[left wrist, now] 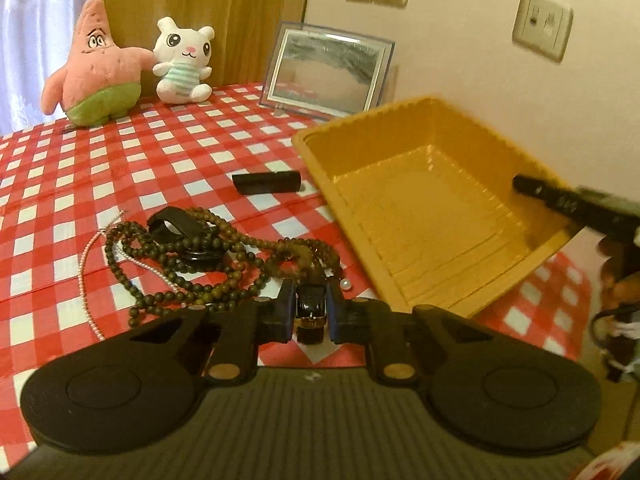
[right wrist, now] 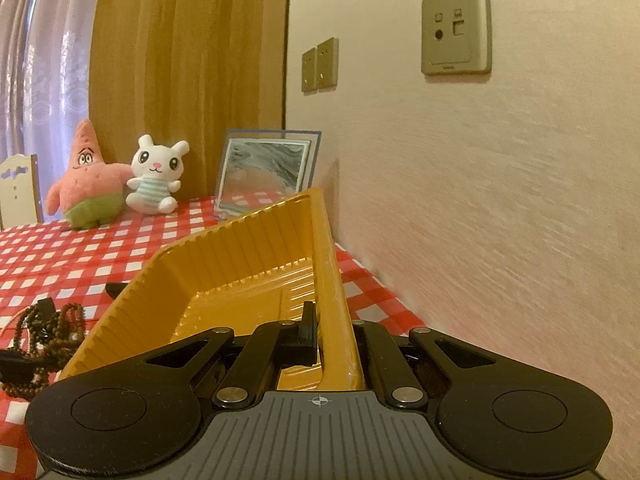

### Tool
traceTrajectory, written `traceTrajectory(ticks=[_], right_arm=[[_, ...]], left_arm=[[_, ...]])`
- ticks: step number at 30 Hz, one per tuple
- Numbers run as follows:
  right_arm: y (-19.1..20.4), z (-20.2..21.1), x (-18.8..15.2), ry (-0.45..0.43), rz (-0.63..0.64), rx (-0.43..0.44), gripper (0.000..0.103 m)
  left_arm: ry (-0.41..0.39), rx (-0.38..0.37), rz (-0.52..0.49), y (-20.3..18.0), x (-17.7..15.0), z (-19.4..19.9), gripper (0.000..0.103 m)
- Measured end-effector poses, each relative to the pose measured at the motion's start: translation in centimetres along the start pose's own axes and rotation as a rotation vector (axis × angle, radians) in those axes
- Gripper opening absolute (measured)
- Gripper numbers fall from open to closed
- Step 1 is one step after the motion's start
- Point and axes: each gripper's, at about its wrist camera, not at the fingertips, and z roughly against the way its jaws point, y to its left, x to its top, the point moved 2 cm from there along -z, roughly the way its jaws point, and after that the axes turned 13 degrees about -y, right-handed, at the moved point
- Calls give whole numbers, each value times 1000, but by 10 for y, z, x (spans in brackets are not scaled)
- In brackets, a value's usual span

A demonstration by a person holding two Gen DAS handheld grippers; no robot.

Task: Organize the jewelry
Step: 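Carry the watch into the orange tray and open the left gripper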

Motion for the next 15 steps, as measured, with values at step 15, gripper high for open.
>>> traceTrajectory(ticks=[15], right_arm=[[6, 10, 5, 4, 18, 5, 4]], left_arm=[[-47, -10, 60, 4, 28, 27, 0]])
